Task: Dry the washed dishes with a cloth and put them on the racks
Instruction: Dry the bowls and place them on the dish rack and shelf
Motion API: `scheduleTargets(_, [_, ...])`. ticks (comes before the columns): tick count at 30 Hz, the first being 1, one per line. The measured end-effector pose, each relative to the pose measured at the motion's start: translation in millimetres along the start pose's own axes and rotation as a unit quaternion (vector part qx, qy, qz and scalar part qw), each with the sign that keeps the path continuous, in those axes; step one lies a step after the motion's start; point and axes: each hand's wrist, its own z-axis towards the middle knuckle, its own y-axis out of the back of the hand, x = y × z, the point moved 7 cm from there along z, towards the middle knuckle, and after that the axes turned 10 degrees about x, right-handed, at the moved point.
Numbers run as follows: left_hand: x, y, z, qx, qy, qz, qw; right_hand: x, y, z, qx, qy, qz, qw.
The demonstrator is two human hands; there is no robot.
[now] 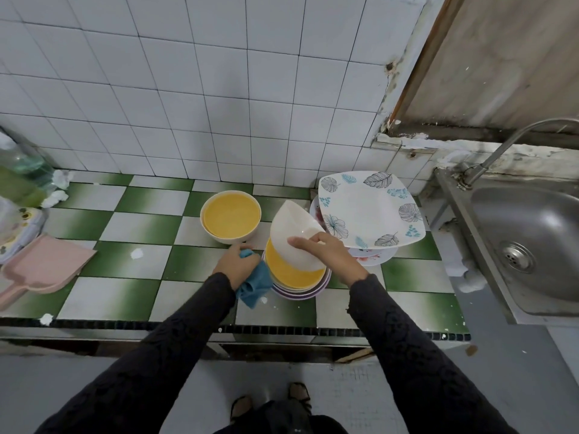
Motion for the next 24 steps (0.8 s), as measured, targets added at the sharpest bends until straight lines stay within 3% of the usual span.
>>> scheduleTargets(7, [-30, 29, 1, -0.032, -0.061, -0.088, 0.994, 16, -2, 4, -0.035, 0.001, -0.051, 0.998])
scheduleTargets(10, [-45, 29, -4, -0.02, -0.085, -0.186, 0.979, 33, -7, -1, -0.067, 0.013, -0.121, 0.99])
scheduleTargets(15, [-59, 23, -10, 0.049, -0.09, -0.381, 0.919, 69, -10, -19, -0.23, 0.077, -0.266, 0.933])
scheduleTargets(17, [-62, 19, -10, 0.092, -0.085, -0.392, 0.911, 82, -13, -23, -0.277, 0.105, -0.306, 0.905])
scheduleTargets(20, [-68, 21, -15, 0.071, -0.091, -0.366, 0.923, 97, -16, -24, -0.276, 0.131, -0.347, 0.887])
scheduleTargets(22, [-65, 25, -10, 0.044, -0.093, -0.371, 0.923, 103, -16, -24, -0.245, 0.167, -0.293, 0.909])
scheduleTargets(24, [-63, 33, -6, 0.029, -0.097, -0.376, 0.921, 107, -8, -24, -0.232, 0.217, -0.134, 0.939])
